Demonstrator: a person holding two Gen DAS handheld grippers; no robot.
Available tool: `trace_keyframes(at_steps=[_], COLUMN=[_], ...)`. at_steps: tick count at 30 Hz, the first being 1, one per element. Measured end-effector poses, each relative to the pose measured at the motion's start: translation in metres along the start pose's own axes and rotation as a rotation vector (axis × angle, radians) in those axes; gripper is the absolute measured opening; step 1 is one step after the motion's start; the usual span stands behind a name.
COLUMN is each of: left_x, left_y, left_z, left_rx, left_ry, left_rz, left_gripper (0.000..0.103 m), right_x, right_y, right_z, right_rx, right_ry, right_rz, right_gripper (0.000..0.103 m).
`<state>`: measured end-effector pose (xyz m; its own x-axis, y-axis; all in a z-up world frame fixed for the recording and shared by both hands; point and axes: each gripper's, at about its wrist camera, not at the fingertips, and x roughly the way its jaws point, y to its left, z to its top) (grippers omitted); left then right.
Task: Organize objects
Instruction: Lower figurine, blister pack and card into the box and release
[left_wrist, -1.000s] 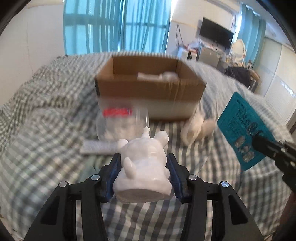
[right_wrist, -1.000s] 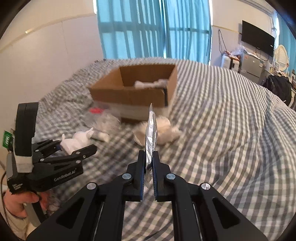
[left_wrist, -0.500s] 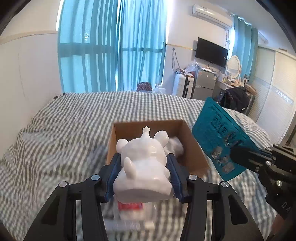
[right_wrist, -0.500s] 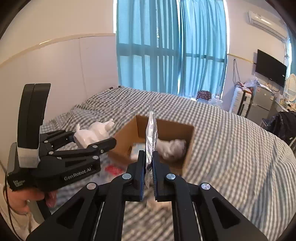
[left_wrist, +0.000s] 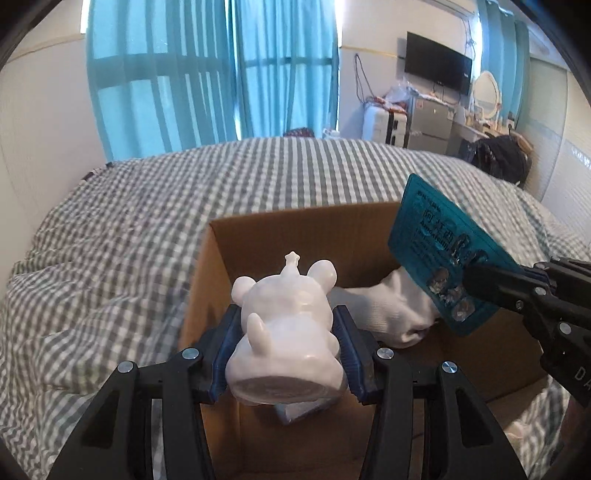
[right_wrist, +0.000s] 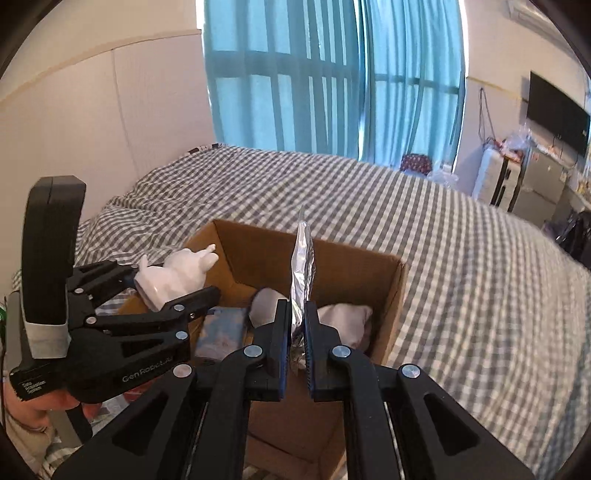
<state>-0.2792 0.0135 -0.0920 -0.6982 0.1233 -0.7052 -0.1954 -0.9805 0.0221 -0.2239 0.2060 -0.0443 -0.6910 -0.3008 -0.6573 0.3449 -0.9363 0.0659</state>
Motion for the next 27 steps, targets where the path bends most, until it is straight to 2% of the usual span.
trace_keyframes(at_steps=[4,6,7,8,9,10,14,16,20,21,23,27], left_x=[-0.007,-0.008,-0.008,-0.011,-0.015,-0.021,-0.058,-0.085,-0.14,-0.156,-0.178,-0.207], left_y=[-0.006,-0.005,-0.005,-0.005,-0.005,-0.005,-0.004,-0.004,-0.005,-0.005,-0.004,0.002], left_z=[0.002,0.004,0.005,0.005,0.005,0.006,0.007,0.007,0.001,-0.003,-0.014,-0.047], left_rx=[0.038,0.022,0.018,0.017,0.02,0.02,-0.015,-0.033,-0.048,-0.051,-0.061,-0.073], left_ry=[-0.046,-0.032,-0.025,-0.024,-0.025,-0.026,-0.039,-0.064,-0.123,-0.148,-0.183,-0.21], left_rz=[-0.023,-0.037,-0.036,-0.028,-0.016,-0.004,0.003,0.008,0.03,0.043,0.056,0.079], left_gripper=[0.052,0.054,0.054,0.054,0.057,0.059,0.074,0.078,0.095,0.099,0.102,0.103], right_x=[0.02,0.02,0.018,0.013,0.007,-0.001,-0.04,-0.066,-0.128,-0.142,-0.17,-0.21], right_y=[-0.013,-0.014,-0.014,-0.014,-0.013,-0.012,-0.004,-0.002,0.01,0.014,0.023,0.041], right_z=[-0.007,-0.006,-0.004,-0.002,-0.001,0.0,0.011,0.012,0.012,0.011,0.008,-0.014], right_rx=[0.049,0.043,0.047,0.052,0.056,0.056,0.021,0.019,-0.008,-0.017,-0.038,-0.067], right_ry=[0.019,0.014,0.005,-0.005,-0.018,-0.033,-0.066,-0.082,-0.124,-0.129,-0.139,-0.17], right_rz=[0.012,0.0,0.003,0.01,0.012,0.003,-0.074,-0.095,-0.153,-0.165,-0.177,-0.196], right_gripper=[0.007,0.008,0.013,0.024,0.031,0.038,0.039,0.039,0.054,0.055,0.058,0.067])
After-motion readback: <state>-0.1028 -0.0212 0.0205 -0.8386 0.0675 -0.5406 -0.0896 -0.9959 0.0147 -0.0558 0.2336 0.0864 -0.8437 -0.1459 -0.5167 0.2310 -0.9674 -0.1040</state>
